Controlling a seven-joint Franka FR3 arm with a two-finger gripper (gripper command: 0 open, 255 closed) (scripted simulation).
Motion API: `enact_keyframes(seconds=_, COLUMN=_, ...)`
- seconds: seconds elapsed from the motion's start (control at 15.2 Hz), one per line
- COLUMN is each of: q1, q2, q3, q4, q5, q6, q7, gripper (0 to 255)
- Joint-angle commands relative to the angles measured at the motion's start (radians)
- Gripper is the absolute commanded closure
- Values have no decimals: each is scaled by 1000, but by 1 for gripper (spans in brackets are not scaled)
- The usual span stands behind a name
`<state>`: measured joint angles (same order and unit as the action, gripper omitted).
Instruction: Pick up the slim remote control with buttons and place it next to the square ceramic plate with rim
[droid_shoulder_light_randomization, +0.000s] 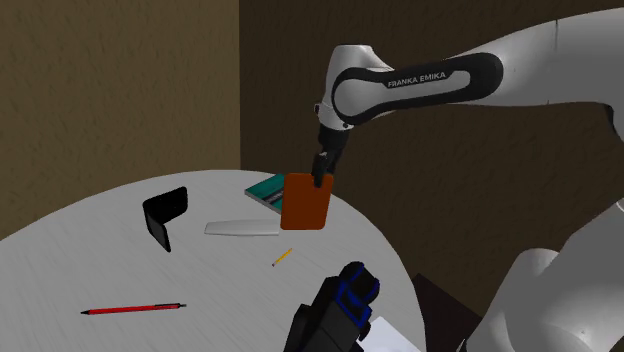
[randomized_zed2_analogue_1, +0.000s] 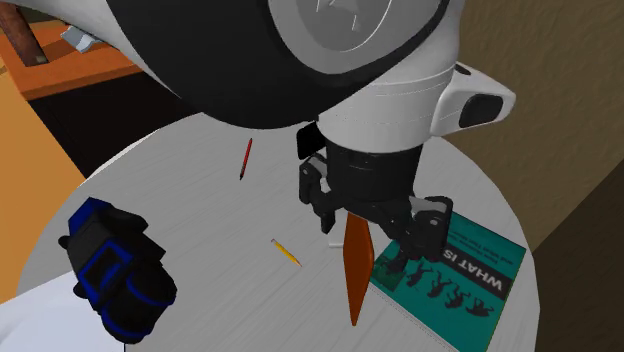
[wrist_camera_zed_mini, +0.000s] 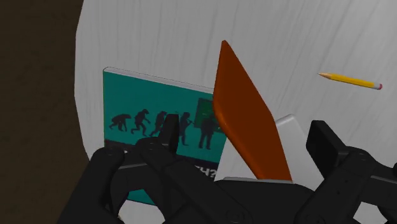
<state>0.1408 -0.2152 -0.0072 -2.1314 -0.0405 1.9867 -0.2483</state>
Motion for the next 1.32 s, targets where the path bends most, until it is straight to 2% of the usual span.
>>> enact_keyframes(seconds=0.0, q1=13, q2=67, q3=4, q4=42, q5=4, q6=19, q7=-46, gripper=0)
enact_keyframes(seconds=0.59, q1=68, q2=368, q3=57, q4=258, q5=7, q6=71, q7=-204, gripper=0)
enact_keyframes(seconds=1.25, q1=139, q2=671, q3=122, q4=529, q5=-31, q6=66, q7=-344, gripper=0)
